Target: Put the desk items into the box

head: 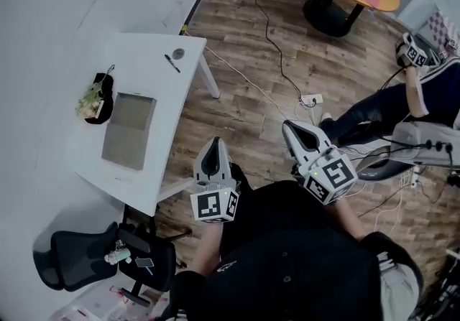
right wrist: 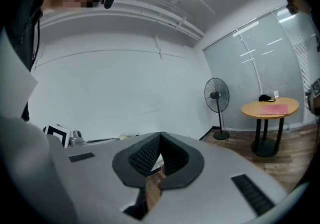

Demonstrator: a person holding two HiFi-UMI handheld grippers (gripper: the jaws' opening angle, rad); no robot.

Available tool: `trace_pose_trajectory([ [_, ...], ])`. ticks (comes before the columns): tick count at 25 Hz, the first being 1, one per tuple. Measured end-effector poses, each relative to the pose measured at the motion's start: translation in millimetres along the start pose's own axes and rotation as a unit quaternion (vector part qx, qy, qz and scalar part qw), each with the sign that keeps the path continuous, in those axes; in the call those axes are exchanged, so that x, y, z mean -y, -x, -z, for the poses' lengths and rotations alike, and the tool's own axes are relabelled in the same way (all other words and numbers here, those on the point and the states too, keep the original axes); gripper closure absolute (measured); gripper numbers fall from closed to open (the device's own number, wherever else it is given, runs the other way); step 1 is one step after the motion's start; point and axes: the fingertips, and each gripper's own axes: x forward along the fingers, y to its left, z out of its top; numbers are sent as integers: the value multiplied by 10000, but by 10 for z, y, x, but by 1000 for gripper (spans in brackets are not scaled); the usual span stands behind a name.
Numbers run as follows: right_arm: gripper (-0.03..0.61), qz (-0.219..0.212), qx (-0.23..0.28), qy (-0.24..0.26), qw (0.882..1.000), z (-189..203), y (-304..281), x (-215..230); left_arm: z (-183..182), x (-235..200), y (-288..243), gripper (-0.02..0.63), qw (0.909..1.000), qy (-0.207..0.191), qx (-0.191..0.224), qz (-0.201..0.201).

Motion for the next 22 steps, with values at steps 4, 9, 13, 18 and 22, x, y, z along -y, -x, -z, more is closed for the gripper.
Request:
trace_pose_trajectory([
  [4,580,297,-19,-77,9995,-103,-436,106,-99,-224,-368,606,9994,58,-83,327],
  [9,578,357,-27,-52,9993,-251,-1145,-23,-188,-789,-704,606,9989,64,-174,420],
  [13,580,295,0,-24,9996,-330,-1716,-240,-379,-1357,-907,606,9991,5,-69,416],
  [18,580,290,77,-2,9996,-378,-2299,-480,-536,-1985,-1004,606,9996,-44,68,265],
  [22,578,194,112,47,9997,-394,-2609,-673,-531,-2338,-1044,606,9998,-91,17,201],
])
